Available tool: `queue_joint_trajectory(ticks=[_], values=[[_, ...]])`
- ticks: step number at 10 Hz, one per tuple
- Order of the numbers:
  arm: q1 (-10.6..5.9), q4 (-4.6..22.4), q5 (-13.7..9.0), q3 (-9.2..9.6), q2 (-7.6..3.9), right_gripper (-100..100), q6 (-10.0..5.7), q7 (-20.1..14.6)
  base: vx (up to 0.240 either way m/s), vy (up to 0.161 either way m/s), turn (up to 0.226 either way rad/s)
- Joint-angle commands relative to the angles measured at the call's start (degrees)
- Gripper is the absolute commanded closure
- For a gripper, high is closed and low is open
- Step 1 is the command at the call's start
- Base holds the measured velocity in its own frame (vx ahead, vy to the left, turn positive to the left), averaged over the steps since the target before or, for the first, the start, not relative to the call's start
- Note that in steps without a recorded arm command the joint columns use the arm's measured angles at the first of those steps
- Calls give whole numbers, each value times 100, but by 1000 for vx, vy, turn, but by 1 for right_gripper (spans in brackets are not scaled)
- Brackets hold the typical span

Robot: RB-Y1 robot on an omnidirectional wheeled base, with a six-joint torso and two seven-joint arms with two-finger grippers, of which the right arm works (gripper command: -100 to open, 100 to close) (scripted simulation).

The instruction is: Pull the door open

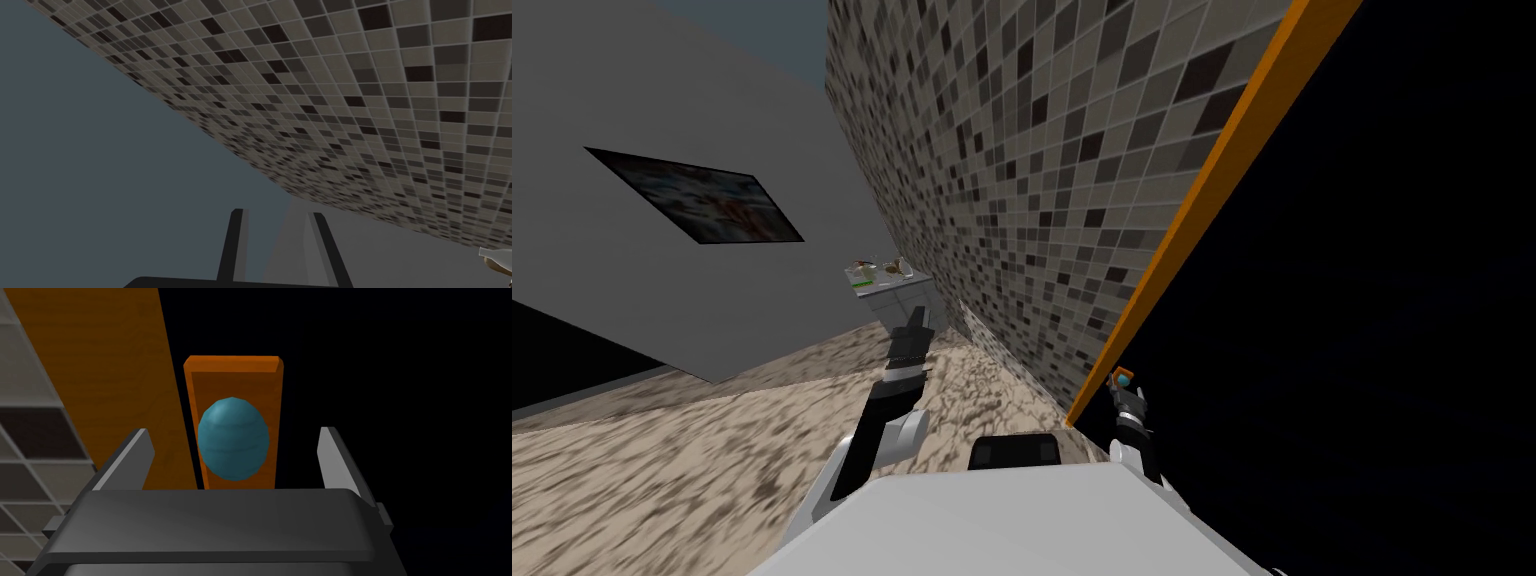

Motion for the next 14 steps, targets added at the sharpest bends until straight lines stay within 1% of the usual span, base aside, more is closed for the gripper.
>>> queue_joint_trajectory(ticks=[1, 2, 3, 8, 11, 13, 14], values=[[68, 46, 4, 19, -124, -100, -30, -176, 126, 12, 0], [13, 110, 13, 33, -76, -100, -41, -130, 41, 18, -25], [13, 110, 13, 33, -76, 100, -41, -130, -17, 5, 19], [13, 110, 13, 33, -76, 100, -41, -130, -6, -4, 1], [-27, 119, 17, 31, -70, 100, -22, -131, -185, -4, 142], [-60, 128, 19, 26, -68, 100, -5, -134, -213, 46, 149], [-86, 135, 20, 23, -67, 100, 9, -136, -238, -10, 243]])
